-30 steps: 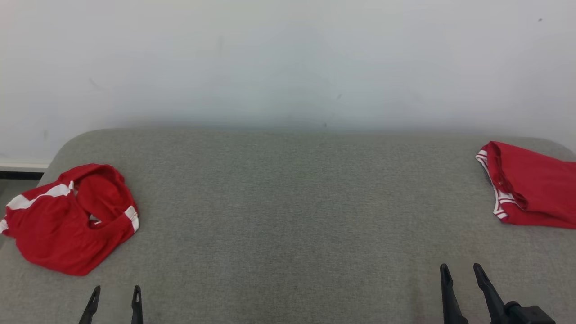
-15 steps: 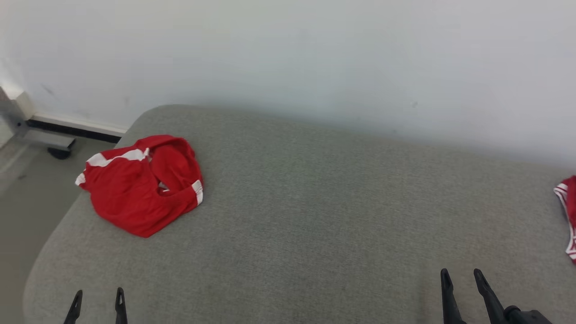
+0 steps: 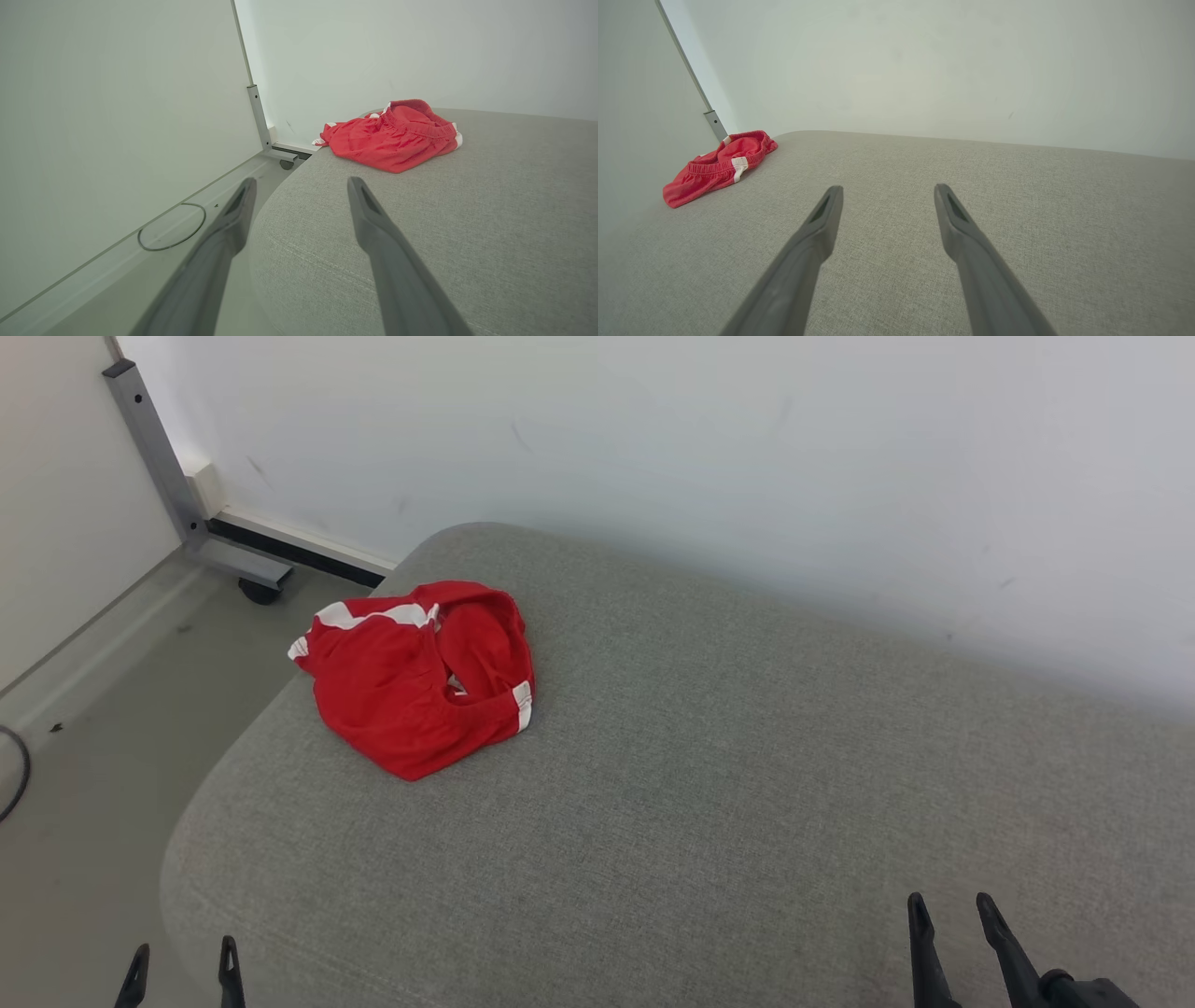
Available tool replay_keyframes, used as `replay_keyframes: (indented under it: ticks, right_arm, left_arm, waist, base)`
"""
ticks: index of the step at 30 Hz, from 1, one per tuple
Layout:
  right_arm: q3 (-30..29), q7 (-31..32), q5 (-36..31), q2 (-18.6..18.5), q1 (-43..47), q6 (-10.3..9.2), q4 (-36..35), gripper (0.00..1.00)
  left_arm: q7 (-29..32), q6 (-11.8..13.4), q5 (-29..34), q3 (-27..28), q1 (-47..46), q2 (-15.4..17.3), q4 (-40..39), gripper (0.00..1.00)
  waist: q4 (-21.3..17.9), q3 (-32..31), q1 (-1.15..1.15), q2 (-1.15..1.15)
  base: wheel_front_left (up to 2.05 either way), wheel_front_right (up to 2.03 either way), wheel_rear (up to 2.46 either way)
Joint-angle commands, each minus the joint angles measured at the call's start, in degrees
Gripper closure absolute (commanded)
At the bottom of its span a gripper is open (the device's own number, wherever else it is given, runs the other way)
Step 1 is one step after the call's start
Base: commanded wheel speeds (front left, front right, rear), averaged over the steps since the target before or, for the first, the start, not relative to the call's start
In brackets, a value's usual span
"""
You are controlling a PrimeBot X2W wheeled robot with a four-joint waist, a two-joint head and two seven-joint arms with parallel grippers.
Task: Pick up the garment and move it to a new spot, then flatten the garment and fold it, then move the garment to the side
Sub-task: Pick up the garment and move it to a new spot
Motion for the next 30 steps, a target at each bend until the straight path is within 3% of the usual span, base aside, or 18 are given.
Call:
replay_keyframes:
  ticks: [1,13,17,24,30]
  right_arm:
    - [0.28,0.00,0.00,-0.16,-0.24,-0.15,0.01,0.00]
    - [0.81,0.00,0.28,-1.05,-1.09,-0.15,-0.15,0.00]
    - [1.01,0.00,-0.05,-1.62,-2.35,-0.15,-0.54,0.00]
    - [1.55,0.41,-0.56,-3.32,-5.26,-0.16,-2.11,0.00]
    - [1.76,1.12,-0.64,-5.12,-9.20,-0.15,-5.60,0.00]
  left_arm:
    - [-0.17,0.43,-0.29,0.24,0.40,0.25,-0.19,0.00]
    - [-0.17,1.10,-1.33,0.87,-1.28,0.22,0.18,0.00]
    - [-0.03,0.17,-2.84,1.27,-4.36,0.83,1.10,0.00]
    - [0.33,-1.58,-5.57,2.59,-14.95,3.29,3.52,0.00]
    - [1.53,-2.35,-8.28,4.51,-27.19,6.38,8.40,0.00]
  waist:
    - [1.13,0.57,0.00,0.00]
    - [-0.12,1.72,0.00,0.00]
    - [-1.87,3.27,0.00,0.00]
    - [-7.14,8.33,0.00,0.00]
    - [-14.95,15.39,0.00,0.00]
  base:
    - [0.00,0.00,0.00]
    - [0.00,0.00,0.00]
    - [0.00,0.00,0.00]
    - [0.00,0.00,0.00]
    - [0.00,0.00,0.00]
